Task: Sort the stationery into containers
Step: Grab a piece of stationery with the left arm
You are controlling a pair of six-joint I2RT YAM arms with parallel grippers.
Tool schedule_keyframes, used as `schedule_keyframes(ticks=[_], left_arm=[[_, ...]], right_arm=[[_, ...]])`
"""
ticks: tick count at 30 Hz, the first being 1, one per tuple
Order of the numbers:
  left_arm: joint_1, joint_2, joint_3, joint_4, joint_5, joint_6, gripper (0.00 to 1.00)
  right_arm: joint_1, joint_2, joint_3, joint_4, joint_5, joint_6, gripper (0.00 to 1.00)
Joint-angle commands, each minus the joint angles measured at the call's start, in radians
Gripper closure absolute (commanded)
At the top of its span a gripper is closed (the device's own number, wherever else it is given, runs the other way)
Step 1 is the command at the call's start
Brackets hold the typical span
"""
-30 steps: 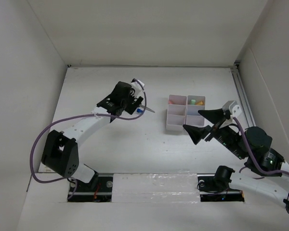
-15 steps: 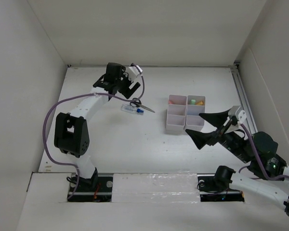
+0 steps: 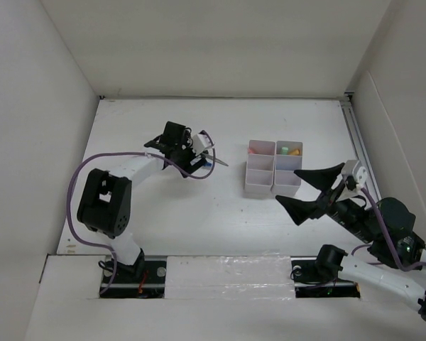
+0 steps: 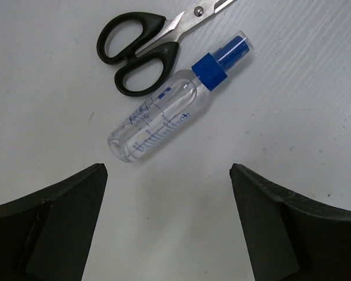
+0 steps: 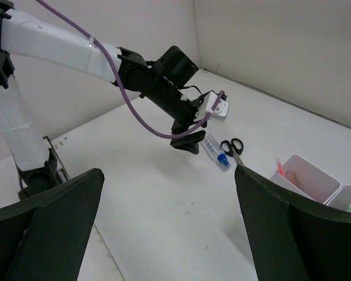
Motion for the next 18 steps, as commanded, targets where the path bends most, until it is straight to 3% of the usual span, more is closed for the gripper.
schedule_keyframes(ticks=[1, 7, 8, 18], left_arm=[[0.001, 0.017, 0.064, 0.007, 0.034, 0.043, 0.16], [0.001, 0.100, 0.097, -0.013, 0.064, 0.063, 0.17], [0.001, 0.100, 0.088, 0.004, 0.064, 0.078, 0.06], [0.001, 0.070, 0.037, 0.125, 0.064, 0.147, 0.04]], right_arm=[[-0.008, 0.004, -0.004, 0.049, -0.040, -0.005, 0.00], [-0.008, 0.013, -0.024, 0.071, -0.052, -0.005, 0.00], [-0.008, 0.013, -0.024, 0.080, -0.063, -0.005, 0.00], [-0.008, 0.044, -0.044, 0.098, -0.091, -0.005, 0.00]])
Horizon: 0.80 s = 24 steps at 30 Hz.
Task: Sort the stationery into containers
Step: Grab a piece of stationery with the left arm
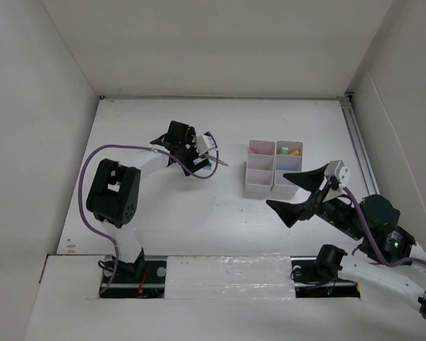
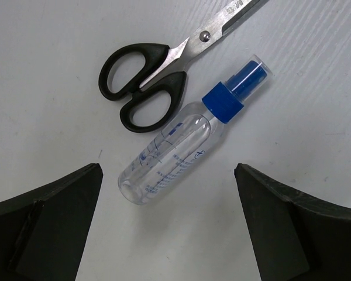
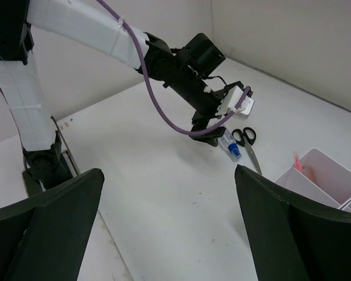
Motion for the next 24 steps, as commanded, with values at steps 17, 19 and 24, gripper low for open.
schedule_keyframes(ticks=[17, 19, 24], left_arm=[[-0.008, 0.156, 0.144, -0.126, 0.061, 0.043, 0.01], [-0.008, 0.130, 0.118, -0.112, 0.049, 0.043, 0.05], [-0.008, 0.130, 0.117, -0.122, 0.049, 0.019, 0.28]], right_arm=[[-0.003, -0.037, -0.009, 0.050, -0.016, -0.004, 0.00], [-0.003, -0.046, -0.009, 0.050, -0.016, -0.004, 0.00], [-0.003, -0.046, -0.009, 0.041, -0.016, -0.004, 0.00]])
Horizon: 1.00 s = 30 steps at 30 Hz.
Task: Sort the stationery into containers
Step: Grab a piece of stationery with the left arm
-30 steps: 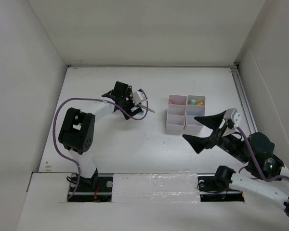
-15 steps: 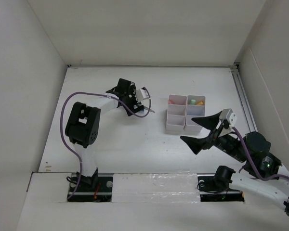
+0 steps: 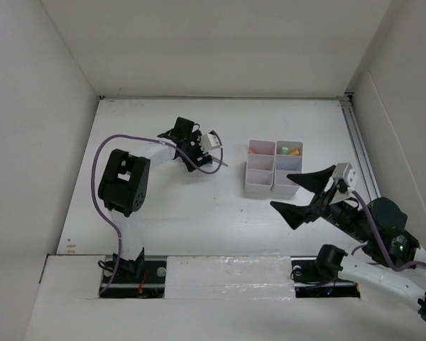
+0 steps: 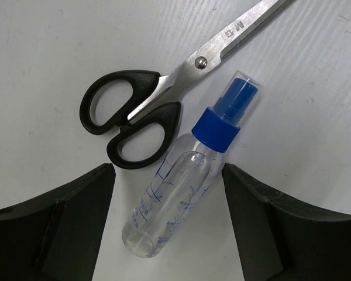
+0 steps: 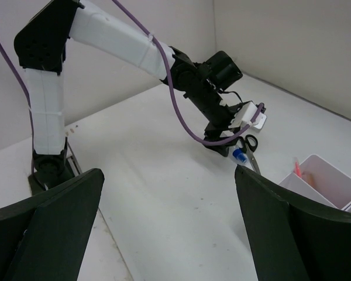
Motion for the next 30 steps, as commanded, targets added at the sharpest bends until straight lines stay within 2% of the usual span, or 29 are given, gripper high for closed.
schedule_keyframes(ticks=[1, 4, 9, 12, 16, 21, 28, 30], left_arm=[[-0.006, -0.021, -0.012, -0.060, 0.005, -0.010, 0.30], [-0.006, 0.014, 0.004, -0.105, 0.019, -0.021, 0.43], [-0.006, 0.061, 0.050, -0.161, 0.029, -0.039, 0.58], [-0.006, 0.071, 0.059, -0.186, 0.029, -0.039, 0.73], [-0.016, 0.092, 0.068, -0.197, 0.042, -0.052, 0.84], [-0.026, 0.114, 0.077, -0.206, 0.077, -0.145, 1.00], [-0.060, 0.003, 0.022, -0.158, -0.003, -0.286, 1.00], [-0.060, -0.059, 0.022, -0.145, -0.035, -0.376, 1.00]], right_arm=[[-0.003, -0.017, -0.005, 0.041, -0.003, -0.004, 0.00], [-0.003, -0.027, -0.005, 0.041, 0.006, -0.004, 0.00], [-0.003, -0.047, -0.005, 0.032, 0.015, -0.004, 0.01], [-0.003, -0.056, -0.005, 0.032, 0.015, -0.004, 0.01], [-0.003, -0.057, -0.005, 0.023, 0.026, -0.004, 0.01], [-0.003, -0.066, -0.005, 0.023, 0.035, -0.004, 0.02], [-0.003, -0.057, -0.005, 0.023, 0.035, -0.004, 0.02], [-0.003, -0.047, -0.005, 0.023, 0.035, -0.004, 0.02]])
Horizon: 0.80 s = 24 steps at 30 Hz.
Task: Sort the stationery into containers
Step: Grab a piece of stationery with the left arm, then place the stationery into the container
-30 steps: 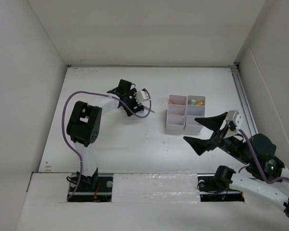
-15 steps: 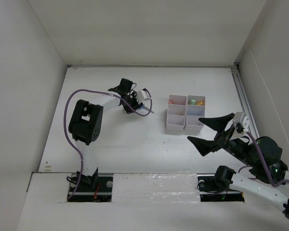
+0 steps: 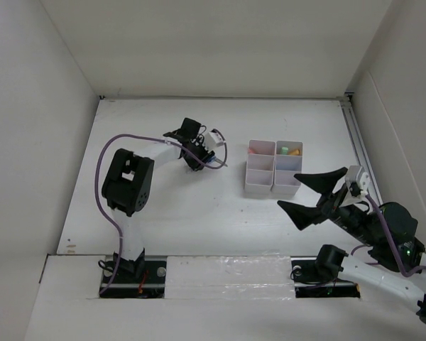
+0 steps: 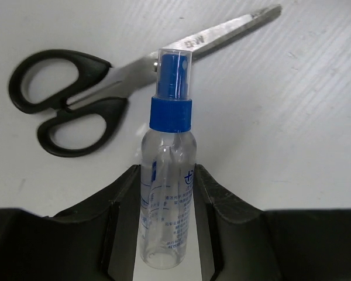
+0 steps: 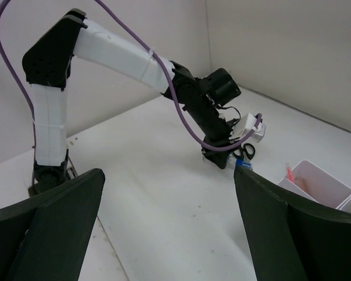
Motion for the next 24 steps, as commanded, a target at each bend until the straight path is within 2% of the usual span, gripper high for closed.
schedule_keyframes(ticks=[1, 7, 13, 17, 18, 21, 24], left_arm=[[-0.019, -0.107, -0.035, -0.038, -0.037, -0.166, 1.00], [-0.029, -0.183, 0.080, -0.048, -0.046, -0.327, 1.00], [-0.039, -0.263, 0.123, -0.018, -0.239, -0.488, 1.00], [-0.131, -0.409, 0.018, 0.137, -0.390, -0.594, 1.00], [-0.206, -0.479, -0.013, 0.230, -0.490, -0.617, 1.00], [-0.338, -0.620, -0.149, 0.444, -0.640, -0.726, 1.00], [-0.366, -0.728, -0.287, 0.595, -0.648, -0.828, 1.00]], right_arm=[[-0.003, 0.010, -0.005, 0.036, 0.011, -0.004, 0.02], [-0.003, 0.041, -0.005, 0.045, 0.011, -0.004, 0.04], [-0.003, 0.041, 0.022, -0.001, 0.108, 0.005, 0.04], [-0.003, 0.030, 0.033, -0.029, 0.223, 0.026, 0.04], [-0.003, 0.020, 0.033, -0.038, 0.256, 0.026, 0.04], [-0.003, 0.019, 0.042, -0.038, 0.310, 0.037, 0.04], [-0.003, 0.029, 0.065, -0.061, 0.373, 0.037, 0.04]])
